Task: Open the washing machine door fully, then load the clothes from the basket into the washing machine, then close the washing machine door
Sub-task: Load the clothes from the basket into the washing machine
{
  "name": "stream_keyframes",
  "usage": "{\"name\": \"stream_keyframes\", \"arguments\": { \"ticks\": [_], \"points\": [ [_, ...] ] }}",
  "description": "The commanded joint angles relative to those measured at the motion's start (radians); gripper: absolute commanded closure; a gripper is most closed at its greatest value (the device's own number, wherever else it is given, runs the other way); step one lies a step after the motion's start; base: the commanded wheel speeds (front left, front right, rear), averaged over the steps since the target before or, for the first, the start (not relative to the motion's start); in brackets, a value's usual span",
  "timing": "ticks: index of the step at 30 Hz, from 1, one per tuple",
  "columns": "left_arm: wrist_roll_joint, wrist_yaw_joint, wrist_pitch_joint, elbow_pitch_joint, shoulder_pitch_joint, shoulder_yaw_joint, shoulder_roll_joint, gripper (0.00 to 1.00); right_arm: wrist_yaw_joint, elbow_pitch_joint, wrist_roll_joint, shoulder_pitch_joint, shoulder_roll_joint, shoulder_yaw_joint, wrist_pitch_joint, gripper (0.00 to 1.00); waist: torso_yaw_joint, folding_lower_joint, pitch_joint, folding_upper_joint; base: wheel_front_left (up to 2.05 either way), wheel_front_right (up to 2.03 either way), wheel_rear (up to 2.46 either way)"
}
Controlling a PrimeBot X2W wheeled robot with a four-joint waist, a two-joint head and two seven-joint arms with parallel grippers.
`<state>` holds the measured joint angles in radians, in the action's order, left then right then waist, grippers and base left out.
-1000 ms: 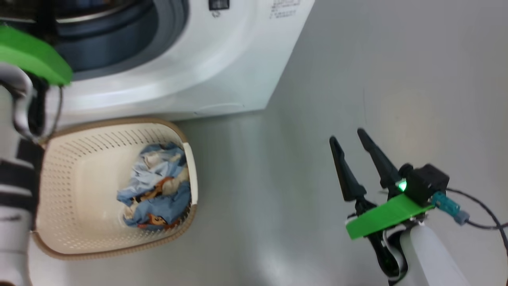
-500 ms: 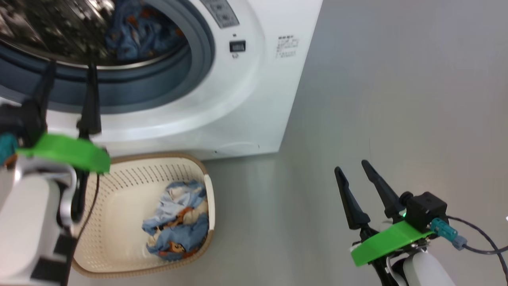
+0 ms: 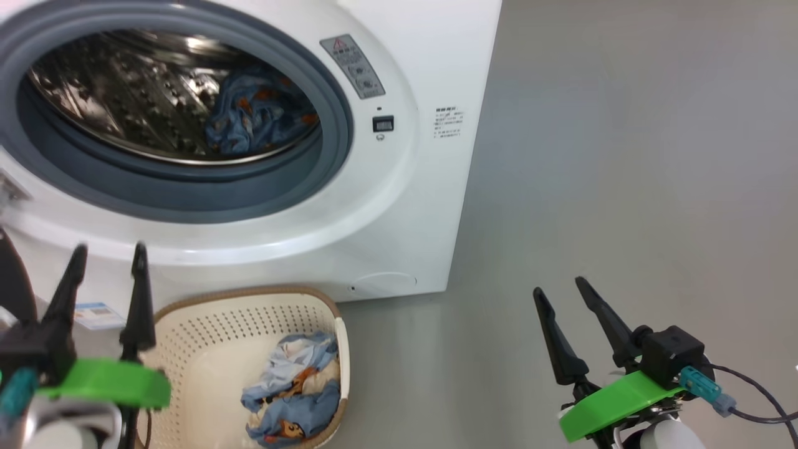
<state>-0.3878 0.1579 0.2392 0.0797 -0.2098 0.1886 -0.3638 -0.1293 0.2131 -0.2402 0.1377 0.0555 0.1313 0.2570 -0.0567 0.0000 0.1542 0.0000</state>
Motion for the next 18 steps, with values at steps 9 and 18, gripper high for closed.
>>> {"name": "stream_keyframes", "arguments": {
  "ticks": [9, 18],
  "points": [
    [-0.002, 0.054, 0.018, -0.105, 0.159, -0.082, -0.028, 0.00, -0.001, -0.049, 0.035, -0.052, -0.005, 0.005, 0.005, 0.00, 0.003, 0.0000, -0.060, 0.0000, 0.00, 0.00, 0.00],
    [0.012, 0.073, 0.022, -0.148, 0.290, -0.138, 0.008, 0.00, -0.001, -0.065, 0.049, -0.083, -0.005, -0.017, 0.005, 0.00, -0.008, 0.0000, -0.091, 0.0000, 0.00, 0.00, 0.00]
  ]
}}
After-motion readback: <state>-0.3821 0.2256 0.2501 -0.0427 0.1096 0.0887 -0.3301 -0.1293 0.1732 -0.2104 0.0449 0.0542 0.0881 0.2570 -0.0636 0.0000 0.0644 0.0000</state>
